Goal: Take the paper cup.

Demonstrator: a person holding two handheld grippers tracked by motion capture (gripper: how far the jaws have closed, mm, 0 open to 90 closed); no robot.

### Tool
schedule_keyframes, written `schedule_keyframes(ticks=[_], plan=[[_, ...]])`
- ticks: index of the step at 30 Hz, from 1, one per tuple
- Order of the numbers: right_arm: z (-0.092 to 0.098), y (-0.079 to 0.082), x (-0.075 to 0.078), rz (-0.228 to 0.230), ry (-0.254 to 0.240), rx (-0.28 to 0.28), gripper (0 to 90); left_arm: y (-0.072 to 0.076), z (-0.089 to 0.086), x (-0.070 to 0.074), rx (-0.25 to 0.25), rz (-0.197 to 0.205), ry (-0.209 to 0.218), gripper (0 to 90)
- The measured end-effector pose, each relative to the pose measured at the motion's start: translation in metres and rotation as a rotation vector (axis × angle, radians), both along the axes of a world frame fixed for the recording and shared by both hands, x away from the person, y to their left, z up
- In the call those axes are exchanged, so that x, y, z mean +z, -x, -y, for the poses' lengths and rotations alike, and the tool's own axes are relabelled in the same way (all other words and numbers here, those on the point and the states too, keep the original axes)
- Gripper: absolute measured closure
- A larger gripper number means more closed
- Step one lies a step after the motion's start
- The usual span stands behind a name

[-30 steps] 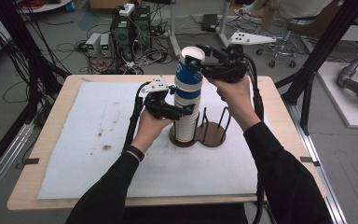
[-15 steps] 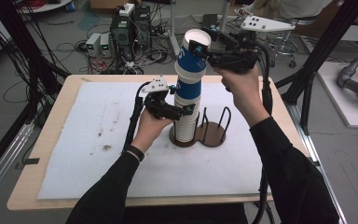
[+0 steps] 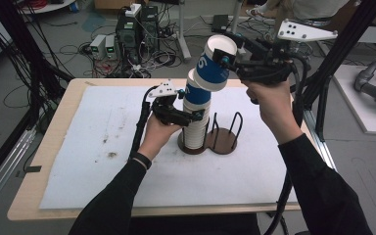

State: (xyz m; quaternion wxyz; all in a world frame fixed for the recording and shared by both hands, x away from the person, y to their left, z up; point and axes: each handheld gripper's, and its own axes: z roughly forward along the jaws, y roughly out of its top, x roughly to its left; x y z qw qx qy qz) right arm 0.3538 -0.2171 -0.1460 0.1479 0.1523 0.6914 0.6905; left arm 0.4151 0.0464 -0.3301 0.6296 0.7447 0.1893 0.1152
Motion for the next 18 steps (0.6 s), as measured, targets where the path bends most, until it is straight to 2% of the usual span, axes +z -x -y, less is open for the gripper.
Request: schedule_keyframes(ticks=[9, 12, 13, 18], plan=[[0.015, 0.021, -0.019, -0.006, 0.015, 0.034, 31.1, 0.0, 0.0, 0.0, 0.0, 0.002, -0.001, 10.9], [0.017, 0.028, -0.033, -0.014, 0.034, 0.041, 31.1, 0.001, 0.0, 0.001, 0.002, 0.003, -0.007, 10.9], [0.017, 0.028, -0.033, -0.014, 0.034, 0.041, 31.1, 0.001, 0.0, 0.001, 0.002, 0.003, -0.007, 10.9], [0.022, 0.034, -0.053, -0.043, 0.039, 0.054, 31.0, 0.001, 0.0, 0.001, 0.0, 0.003, -0.006, 10.9]])
